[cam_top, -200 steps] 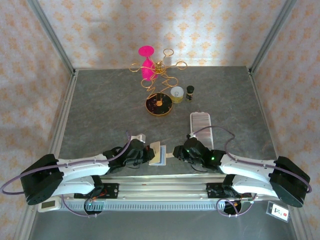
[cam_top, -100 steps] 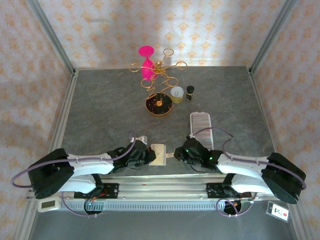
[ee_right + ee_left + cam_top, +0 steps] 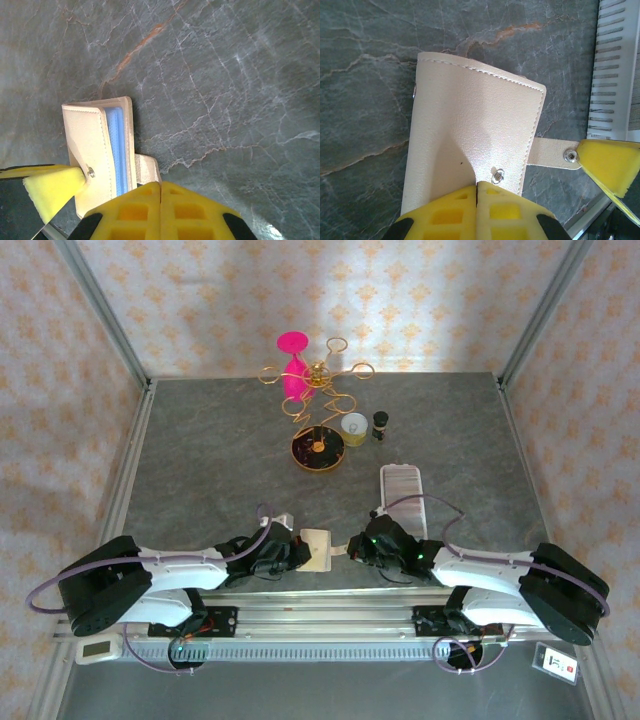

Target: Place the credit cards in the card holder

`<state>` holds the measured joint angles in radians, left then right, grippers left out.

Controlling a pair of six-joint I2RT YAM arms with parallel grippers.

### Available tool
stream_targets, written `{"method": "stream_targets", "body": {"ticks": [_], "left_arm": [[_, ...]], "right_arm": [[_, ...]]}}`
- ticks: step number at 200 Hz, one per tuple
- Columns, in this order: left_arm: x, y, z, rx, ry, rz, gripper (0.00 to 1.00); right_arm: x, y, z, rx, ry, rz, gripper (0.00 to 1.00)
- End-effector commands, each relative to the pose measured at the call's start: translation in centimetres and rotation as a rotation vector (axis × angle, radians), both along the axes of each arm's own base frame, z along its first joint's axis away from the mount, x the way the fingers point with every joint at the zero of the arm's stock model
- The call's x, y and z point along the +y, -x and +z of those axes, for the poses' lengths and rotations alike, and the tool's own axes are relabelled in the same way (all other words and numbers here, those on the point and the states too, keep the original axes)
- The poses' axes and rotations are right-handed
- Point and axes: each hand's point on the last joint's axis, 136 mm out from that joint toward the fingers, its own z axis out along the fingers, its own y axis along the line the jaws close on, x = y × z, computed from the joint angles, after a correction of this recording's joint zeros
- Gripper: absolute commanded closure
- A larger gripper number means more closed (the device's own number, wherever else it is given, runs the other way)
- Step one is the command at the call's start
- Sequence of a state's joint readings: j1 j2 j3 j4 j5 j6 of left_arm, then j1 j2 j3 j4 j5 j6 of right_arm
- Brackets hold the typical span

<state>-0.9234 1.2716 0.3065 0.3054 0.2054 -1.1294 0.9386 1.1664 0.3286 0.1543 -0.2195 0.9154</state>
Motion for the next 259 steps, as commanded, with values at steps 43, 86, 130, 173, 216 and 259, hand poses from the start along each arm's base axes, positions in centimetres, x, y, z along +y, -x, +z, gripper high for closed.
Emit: {"method": "stream_targets", "body": {"ticks": [43,86,130,173,216,259], "left_arm": [[1.2,2.0,-1.0,0.061,0.009,0.008,1.00],[2.9,2.4,-1.8,0.062,-0.066,0.027,1.00],[3.0,2.5,-1.4,0.050,-0.028,0.035,1.00],[2.0,2.1,-1.1,0.050,-0.008,0.024,1.00],[1.7,1.9,-1.3,0.051,-0.025,0.019,1.00],[2.0,2.3,-2.4,0.076,-0.058,0.015,1.00]], "right_arm": [[0.9,-0.5,1.3,-0.024,-0.034,0.020,1.00],[1.1,-0.6,1.4,-0.023,-0.031,0.017,1.00],[1.4,-0.7,1.7,-0.027,-0.037,0.025,1.00],[2.6,-0.5,2.9,-0.046,-0.074,0.067,1.00],[4.5,0.0,2.5,-0.025,-0.054,0.143,1.00],[6.6,0.1,2.0,-0.013,-0.013,0.206,1.00]]}}
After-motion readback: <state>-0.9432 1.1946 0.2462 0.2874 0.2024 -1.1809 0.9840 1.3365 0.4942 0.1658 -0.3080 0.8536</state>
